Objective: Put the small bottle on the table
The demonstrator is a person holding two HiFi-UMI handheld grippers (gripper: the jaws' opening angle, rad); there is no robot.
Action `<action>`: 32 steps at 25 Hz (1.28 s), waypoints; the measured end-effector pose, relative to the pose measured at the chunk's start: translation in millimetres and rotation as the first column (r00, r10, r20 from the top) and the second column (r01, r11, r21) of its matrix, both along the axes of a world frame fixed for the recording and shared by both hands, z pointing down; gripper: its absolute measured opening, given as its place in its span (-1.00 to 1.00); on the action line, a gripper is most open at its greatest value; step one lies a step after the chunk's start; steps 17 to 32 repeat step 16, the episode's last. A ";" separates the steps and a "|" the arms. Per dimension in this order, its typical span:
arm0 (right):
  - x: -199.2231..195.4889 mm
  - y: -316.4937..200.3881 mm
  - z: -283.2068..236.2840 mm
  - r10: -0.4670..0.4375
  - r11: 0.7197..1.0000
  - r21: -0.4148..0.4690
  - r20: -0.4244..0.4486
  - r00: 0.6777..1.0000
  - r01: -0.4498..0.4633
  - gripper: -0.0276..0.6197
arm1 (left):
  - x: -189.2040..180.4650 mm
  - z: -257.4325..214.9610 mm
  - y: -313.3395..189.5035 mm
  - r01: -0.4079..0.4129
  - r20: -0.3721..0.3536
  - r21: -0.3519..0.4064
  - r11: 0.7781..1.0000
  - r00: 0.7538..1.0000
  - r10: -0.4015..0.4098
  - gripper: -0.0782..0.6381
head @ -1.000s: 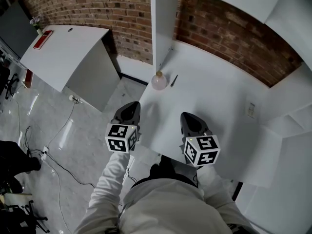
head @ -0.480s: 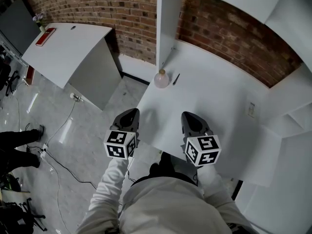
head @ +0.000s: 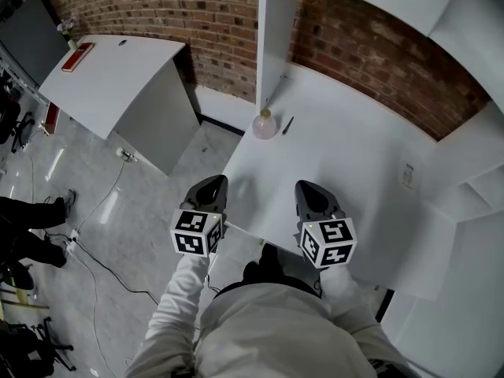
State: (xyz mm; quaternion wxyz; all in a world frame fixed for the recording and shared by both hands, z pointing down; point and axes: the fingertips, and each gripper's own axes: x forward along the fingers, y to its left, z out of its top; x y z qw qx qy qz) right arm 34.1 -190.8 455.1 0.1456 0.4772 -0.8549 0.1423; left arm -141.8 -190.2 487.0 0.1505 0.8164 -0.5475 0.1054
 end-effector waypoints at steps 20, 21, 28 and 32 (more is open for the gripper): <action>6.3 4.4 7.2 -0.011 1.000 -0.016 0.006 1.000 0.012 -0.83 | 4.4 -2.8 9.0 0.014 -0.003 -0.002 1.000 1.000 -0.015 -0.72; 6.3 4.4 7.2 -0.011 1.000 -0.016 0.006 1.000 0.012 -0.83 | 4.4 -2.8 9.0 0.014 -0.003 -0.002 1.000 1.000 -0.015 -0.72; 6.3 4.4 7.2 -0.011 1.000 -0.016 0.006 1.000 0.012 -0.83 | 4.4 -2.8 9.0 0.014 -0.003 -0.002 1.000 1.000 -0.015 -0.72; 6.3 4.4 7.2 -0.011 1.000 -0.016 0.006 1.000 0.012 -0.83 | 4.4 -2.8 9.0 0.014 -0.003 -0.002 1.000 1.000 -0.015 -0.72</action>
